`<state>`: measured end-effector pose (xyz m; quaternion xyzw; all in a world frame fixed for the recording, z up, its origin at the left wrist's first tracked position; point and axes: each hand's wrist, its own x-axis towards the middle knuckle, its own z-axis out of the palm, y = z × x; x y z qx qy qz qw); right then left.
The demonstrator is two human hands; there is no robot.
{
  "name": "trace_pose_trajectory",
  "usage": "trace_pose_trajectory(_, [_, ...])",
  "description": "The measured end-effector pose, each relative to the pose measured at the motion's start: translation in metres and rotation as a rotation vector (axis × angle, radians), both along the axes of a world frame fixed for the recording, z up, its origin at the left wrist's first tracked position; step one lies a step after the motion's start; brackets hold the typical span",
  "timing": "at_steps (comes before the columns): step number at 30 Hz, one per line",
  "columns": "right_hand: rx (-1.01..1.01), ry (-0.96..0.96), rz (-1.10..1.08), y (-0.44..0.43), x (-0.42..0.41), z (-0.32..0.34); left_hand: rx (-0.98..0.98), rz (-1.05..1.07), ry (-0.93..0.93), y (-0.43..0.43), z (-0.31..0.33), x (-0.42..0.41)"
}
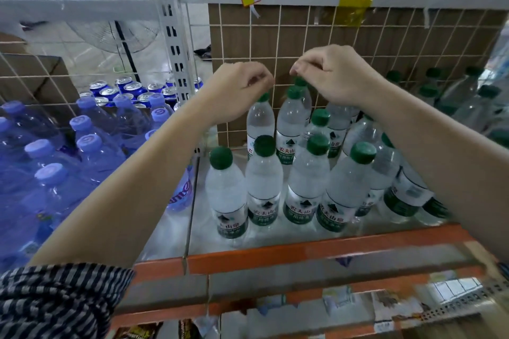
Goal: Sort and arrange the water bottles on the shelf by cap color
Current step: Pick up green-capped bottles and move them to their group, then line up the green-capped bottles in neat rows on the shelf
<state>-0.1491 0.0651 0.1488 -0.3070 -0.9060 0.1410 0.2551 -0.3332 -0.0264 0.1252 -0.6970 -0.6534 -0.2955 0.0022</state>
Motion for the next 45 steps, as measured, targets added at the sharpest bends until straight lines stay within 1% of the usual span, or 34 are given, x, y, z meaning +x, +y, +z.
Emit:
trace_pose_trajectory(4, [0.03, 0.095, -0.04, -0.043, 0.028, -0.002, 0.031, -0.055, 0.069, -0.037, 0.001, 0.031])
trace_pose_trajectory(9, [0.009, 0.237, -0.124, -0.101, 0.072, -0.018, 0.084, -0.118, 0.011, -0.088, -0.01, 0.07])
trace_pose_trajectory(11, [0.007, 0.277, -0.143, -0.123, 0.092, -0.029, 0.076, -0.156, 0.02, -0.102, -0.014, 0.089])
trace_pose_trajectory(14, [0.0, 0.297, -0.181, -0.147, 0.125, -0.048, 0.055, -0.191, 0.066, -0.115, -0.027, 0.121])
trace_pose_trajectory(17, [-0.03, 0.32, -0.25, -0.162, 0.159, -0.072, 0.039, -0.211, 0.071, -0.122, -0.047, 0.155])
trace_pose_trajectory(21, [-0.099, 0.299, -0.358, -0.169, 0.208, -0.111, -0.048, -0.282, -0.045, -0.118, -0.08, 0.207])
trace_pose_trajectory(25, [-0.221, 0.343, -0.399, -0.161, 0.262, -0.141, -0.149, -0.339, -0.137, -0.098, -0.107, 0.271])
trace_pose_trajectory(29, [-0.227, 0.341, -0.443, -0.136, 0.329, -0.155, -0.177, -0.285, -0.082, -0.061, -0.121, 0.334])
trace_pose_trajectory(34, [-0.177, 0.319, -0.442, -0.095, 0.406, -0.157, -0.142, -0.2, -0.101, -0.017, -0.121, 0.404])
trace_pose_trajectory(36, [-0.179, 0.341, -0.429, -0.08, 0.427, -0.155, -0.127, -0.167, -0.116, -0.003, -0.12, 0.427])
trace_pose_trajectory(41, [-0.176, 0.43, -0.397, -0.034, 0.463, -0.148, -0.093, -0.151, -0.115, 0.038, -0.118, 0.468])
trace_pose_trajectory(45, [-0.19, 0.444, -0.41, 0.013, 0.483, -0.141, -0.021, -0.155, -0.124, 0.086, -0.112, 0.49])
